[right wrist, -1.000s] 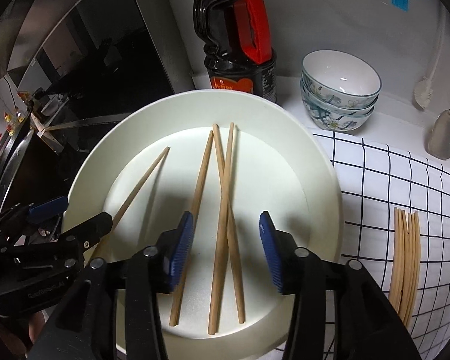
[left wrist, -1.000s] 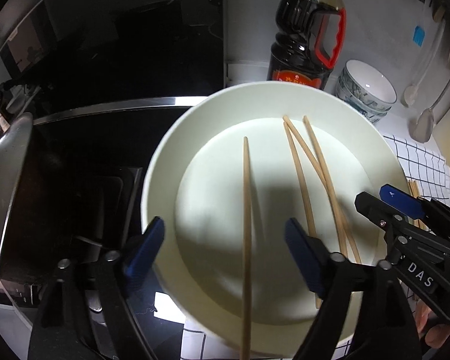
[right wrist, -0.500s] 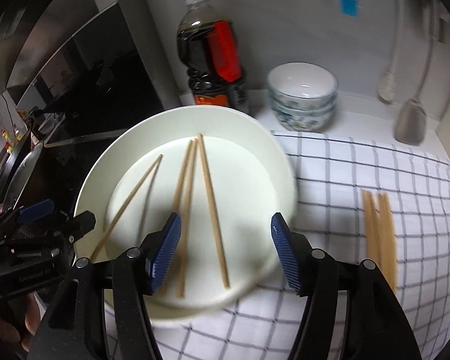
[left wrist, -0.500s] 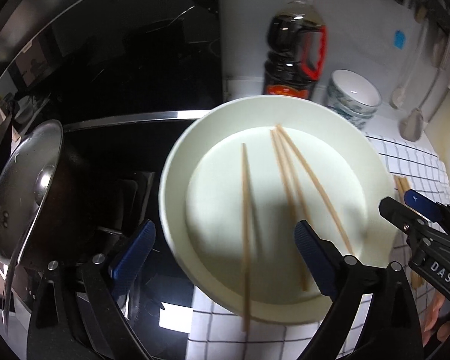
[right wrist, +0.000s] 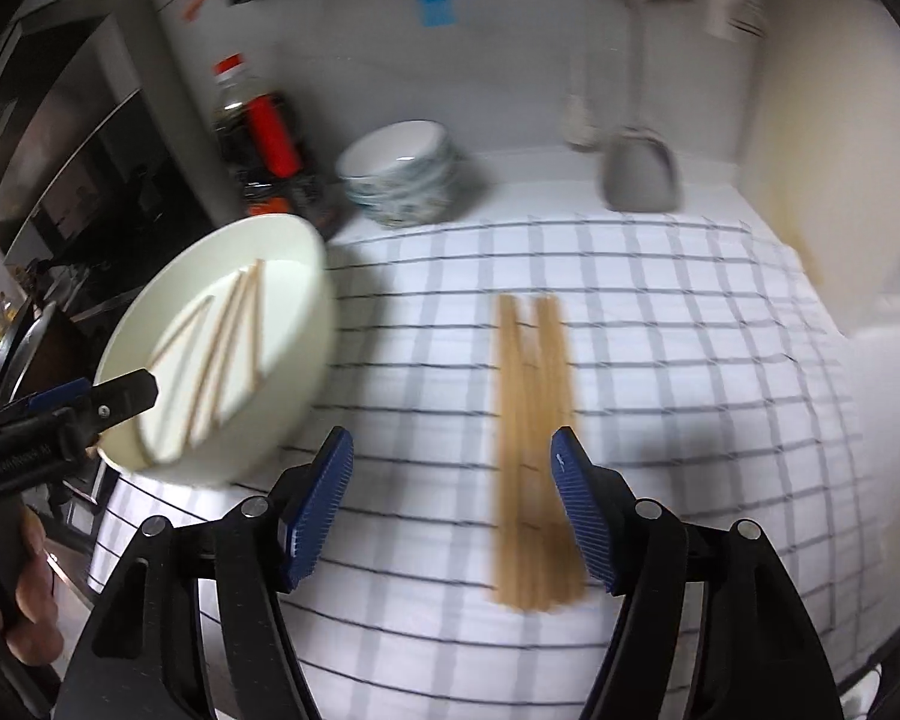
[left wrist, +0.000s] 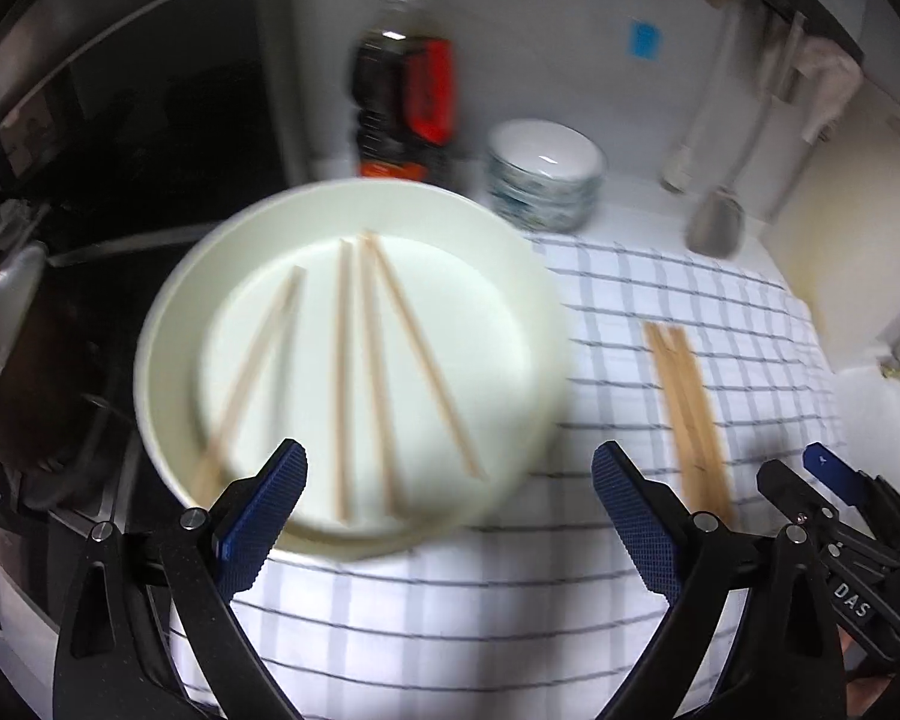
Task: Organize utensils
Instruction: 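Move both open tools back toward the chopstick bundle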
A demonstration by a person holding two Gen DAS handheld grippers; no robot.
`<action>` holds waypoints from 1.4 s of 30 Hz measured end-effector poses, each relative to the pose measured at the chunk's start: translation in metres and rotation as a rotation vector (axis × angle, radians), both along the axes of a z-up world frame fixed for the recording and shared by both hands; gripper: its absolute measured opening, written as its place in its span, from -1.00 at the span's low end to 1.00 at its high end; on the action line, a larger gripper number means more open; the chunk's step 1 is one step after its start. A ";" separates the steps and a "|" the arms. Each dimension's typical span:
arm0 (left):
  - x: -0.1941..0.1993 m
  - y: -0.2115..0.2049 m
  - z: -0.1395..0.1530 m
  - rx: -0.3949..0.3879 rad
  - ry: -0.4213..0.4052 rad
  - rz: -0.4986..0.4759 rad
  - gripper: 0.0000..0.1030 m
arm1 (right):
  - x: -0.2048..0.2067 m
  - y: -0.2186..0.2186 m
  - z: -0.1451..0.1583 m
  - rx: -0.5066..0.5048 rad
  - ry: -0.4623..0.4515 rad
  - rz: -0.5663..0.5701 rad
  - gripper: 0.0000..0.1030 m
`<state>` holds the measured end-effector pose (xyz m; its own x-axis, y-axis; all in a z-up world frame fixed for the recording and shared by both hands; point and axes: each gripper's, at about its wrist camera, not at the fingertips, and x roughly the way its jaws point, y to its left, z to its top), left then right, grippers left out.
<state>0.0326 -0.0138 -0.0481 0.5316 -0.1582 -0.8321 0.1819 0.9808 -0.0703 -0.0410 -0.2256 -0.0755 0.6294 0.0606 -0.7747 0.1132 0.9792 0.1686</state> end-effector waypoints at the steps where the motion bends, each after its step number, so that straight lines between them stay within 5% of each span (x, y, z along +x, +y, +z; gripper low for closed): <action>1: -0.004 -0.009 -0.001 0.001 0.003 -0.002 0.83 | -0.005 -0.011 -0.002 -0.001 0.003 -0.011 0.28; 10: -0.032 -0.073 -0.009 0.001 0.019 0.021 0.83 | -0.039 -0.090 -0.025 0.032 0.034 -0.065 0.41; 21: -0.061 -0.110 -0.014 0.073 0.042 0.050 0.83 | -0.046 -0.129 -0.041 0.122 0.025 -0.037 0.43; 42: -0.047 -0.097 -0.021 0.098 0.045 0.005 0.83 | -0.017 -0.105 -0.040 0.076 0.068 -0.034 0.43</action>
